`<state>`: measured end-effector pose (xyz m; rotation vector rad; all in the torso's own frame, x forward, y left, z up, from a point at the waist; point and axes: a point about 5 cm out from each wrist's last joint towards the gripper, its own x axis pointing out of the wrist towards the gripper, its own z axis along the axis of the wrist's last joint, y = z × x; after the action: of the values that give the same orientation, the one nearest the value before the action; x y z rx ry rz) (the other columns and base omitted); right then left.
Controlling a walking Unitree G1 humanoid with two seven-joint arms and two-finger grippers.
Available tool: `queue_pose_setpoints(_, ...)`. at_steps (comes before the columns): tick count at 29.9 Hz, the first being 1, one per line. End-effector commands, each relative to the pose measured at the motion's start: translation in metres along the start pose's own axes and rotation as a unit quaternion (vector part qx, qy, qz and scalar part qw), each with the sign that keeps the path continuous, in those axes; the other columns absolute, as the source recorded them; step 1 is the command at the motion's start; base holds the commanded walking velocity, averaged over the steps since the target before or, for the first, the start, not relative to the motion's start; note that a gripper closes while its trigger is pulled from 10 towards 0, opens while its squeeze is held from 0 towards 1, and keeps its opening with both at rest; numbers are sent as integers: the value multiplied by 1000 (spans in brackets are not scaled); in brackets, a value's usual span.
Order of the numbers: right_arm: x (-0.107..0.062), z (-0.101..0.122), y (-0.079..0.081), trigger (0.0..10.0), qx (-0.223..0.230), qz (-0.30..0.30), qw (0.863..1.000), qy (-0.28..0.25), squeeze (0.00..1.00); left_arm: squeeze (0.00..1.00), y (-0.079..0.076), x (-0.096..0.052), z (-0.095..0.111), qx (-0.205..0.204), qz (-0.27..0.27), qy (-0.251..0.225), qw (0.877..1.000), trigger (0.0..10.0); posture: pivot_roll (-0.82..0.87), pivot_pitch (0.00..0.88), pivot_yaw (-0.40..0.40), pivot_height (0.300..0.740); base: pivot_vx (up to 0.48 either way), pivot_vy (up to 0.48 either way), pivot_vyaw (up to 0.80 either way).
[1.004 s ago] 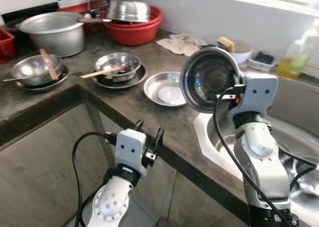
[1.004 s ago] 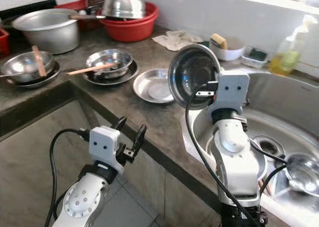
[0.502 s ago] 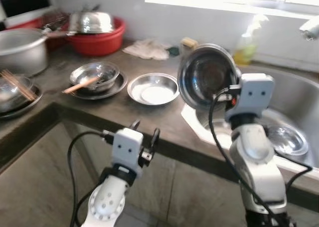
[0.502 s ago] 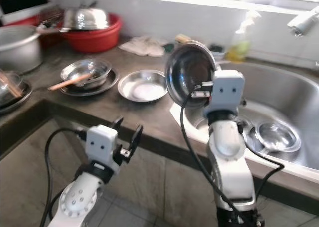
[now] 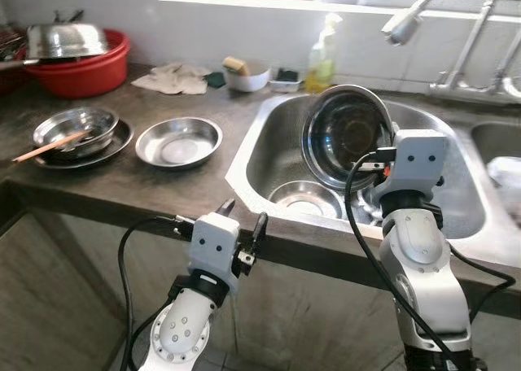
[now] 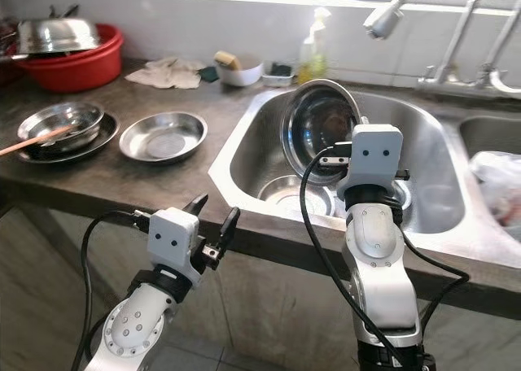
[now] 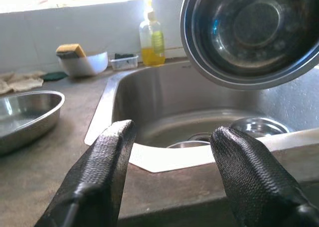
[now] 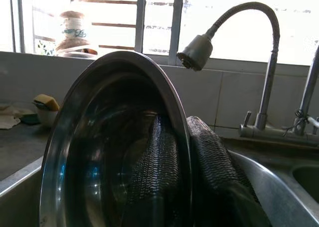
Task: Kitchen organization
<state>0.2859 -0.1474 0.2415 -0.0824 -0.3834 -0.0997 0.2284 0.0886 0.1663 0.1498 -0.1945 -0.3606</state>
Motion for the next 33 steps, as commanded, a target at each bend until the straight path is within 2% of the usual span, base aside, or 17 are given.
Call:
queue_pose_setpoints(1,0,4,2,10000,2,8,1000,-6,0,0,0,0,1,2,2,-2,1000,10000,139,78,-25,740,304,-368,0)
queue_pose_setpoints(10,2,3,3,10000,5,13,1000,-3,0,0,2,0,-2,-9,12,4,1000,10000,141,77,-28,740,378,-236,0)
queue_pose_setpoints(12,3,4,3,10000,5,14,1000,-3,0,0,3,0,-3,-21,16,10,1000,10000,142,79,-29,740,0,0,0)
queue_pose_setpoints(19,12,0,3,10000,6,23,1000,15,0,0,1,-1,-4,-20,13,13,1000,10000,141,87,-30,740,0,0,0)
queue_pose_setpoints(21,26,-5,-1,10000,6,17,999,42,0,0,0,-2,-6,-20,12,16,1000,10000,141,91,-30,740,0,0,0)
queue_pose_setpoints(25,32,-7,-2,10000,-1,20,998,56,0,0,0,-2,-6,-21,11,19,1000,10000,141,94,-33,740,0,0,0)
queue_pose_setpoints(28,54,-23,-9,10000,-20,28,991,127,0,0,-2,-6,-7,-23,8,27,999,10000,150,109,-39,740,0,0,0)
queue_pose_setpoints(33,64,-43,-10,10000,-33,50,982,181,0,0,-5,-9,-8,-25,4,31,999,10000,156,118,-48,740,0,0,0)
